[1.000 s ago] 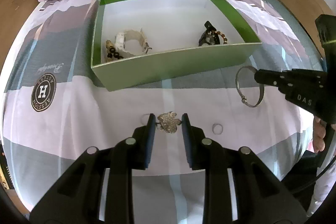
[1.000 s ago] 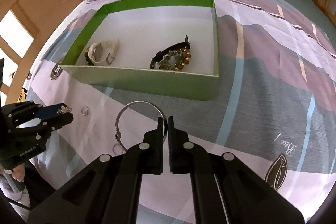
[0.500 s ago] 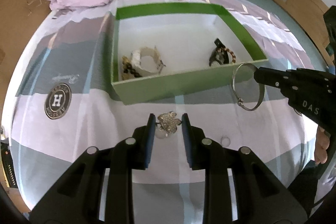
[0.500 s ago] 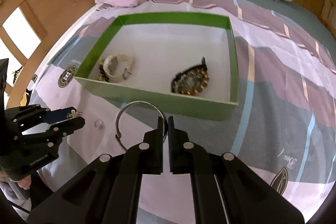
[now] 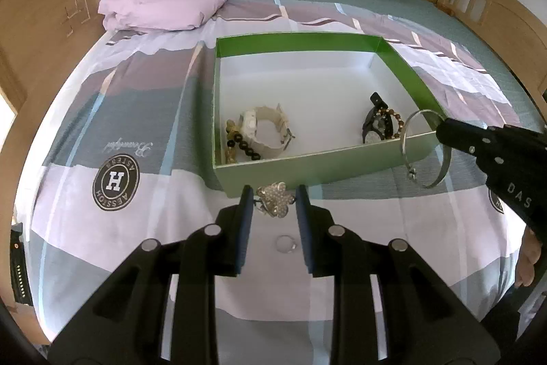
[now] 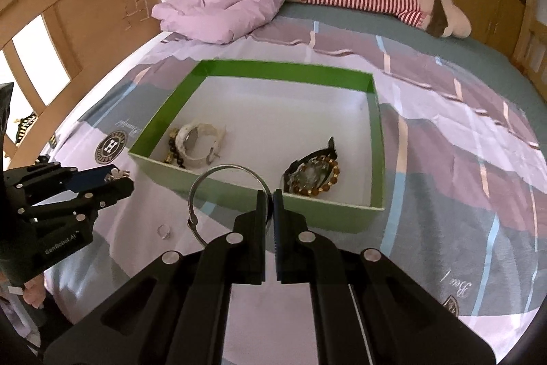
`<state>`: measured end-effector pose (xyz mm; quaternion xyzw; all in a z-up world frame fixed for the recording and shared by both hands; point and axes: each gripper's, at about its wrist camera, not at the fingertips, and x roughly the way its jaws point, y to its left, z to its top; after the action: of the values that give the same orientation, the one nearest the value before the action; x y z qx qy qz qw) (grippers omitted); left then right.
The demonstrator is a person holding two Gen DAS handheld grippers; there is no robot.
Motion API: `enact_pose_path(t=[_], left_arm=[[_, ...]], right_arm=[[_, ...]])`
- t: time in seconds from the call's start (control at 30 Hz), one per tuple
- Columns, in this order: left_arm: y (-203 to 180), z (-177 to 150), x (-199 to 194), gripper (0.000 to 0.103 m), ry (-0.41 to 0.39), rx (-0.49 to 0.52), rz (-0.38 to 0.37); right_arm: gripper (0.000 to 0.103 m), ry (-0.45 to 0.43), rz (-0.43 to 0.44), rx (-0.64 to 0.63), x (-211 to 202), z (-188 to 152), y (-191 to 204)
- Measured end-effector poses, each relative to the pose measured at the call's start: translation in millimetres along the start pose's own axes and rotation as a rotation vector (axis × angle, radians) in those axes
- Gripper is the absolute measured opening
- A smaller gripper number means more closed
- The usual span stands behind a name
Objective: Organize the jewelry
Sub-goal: 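Lift the bangle and flower charm into the green box and open both tools, then move the left tool to a plain silver ring while the right tool approaches the other ring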
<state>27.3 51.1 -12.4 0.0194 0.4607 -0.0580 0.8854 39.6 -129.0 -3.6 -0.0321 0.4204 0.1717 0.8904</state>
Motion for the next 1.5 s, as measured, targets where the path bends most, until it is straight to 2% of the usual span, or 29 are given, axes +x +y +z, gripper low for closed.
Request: enact_pose_path(t=[0.27,0.5,0.57,0.67,0.73,0.9,1.0,1.1,1.17,1.23,1.3,1.37,1.43,1.5], left_arm=[[0,5,-8,0.025,-0.056,-0.004,0.001],[6,49,4,0.025,-0.078,-0.041,-0.023],[5,61,17,0.025,-0.069,-0.035,-0.019],[9,71,46,0.025,-0.009,-0.062,-0.074],[9,72,66,0.025,0.029,-0.066,-0.065],[11,68,79,0.025,0.072,-0.076,-0.072],[15,67,70,0.034,0.07,-0.092,-0.102],[15,61,52,0.038,0.059,-0.081,-0.124],[15,53,40,0.04,0.063,-0.074,-0.137],[14,44,31,0.04,0.08,-0.066,-0.157],[11,29,26,0.04,0.127,-0.042,-0.168],[6,10,30,0.04,0.188,-0.015,-0.191],[6,-3,42,0.04,0.248,-0.021,-0.196],[6,-13,55,0.04,0.296,-0.029,-0.163]], right_arm=[[0.004,-0.076,0.0,0.019,-9,2,-1],[0.004,-0.1,-0.005,0.044,-4,9,-7],[0.004,-0.104,-0.01,0.05,4,11,-11],[0.004,-0.081,-0.011,0.09,23,14,-23],[0.004,-0.059,-0.012,0.128,39,17,-34],[0.004,-0.014,-0.015,0.157,58,14,-42],[0.004,0.011,-0.008,0.164,63,11,-42],[0.016,0.009,0.043,0.187,53,12,-40],[0.036,0.0,0.094,0.184,40,11,-34],[0.041,-0.009,0.129,0.183,30,9,-30],[0.041,0.028,0.215,0.181,19,3,-23],[0.041,0.113,0.264,0.139,20,-6,-13],[0.041,0.213,0.228,0.034,33,-19,4],[0.04,0.286,0.173,-0.02,49,-32,13]])
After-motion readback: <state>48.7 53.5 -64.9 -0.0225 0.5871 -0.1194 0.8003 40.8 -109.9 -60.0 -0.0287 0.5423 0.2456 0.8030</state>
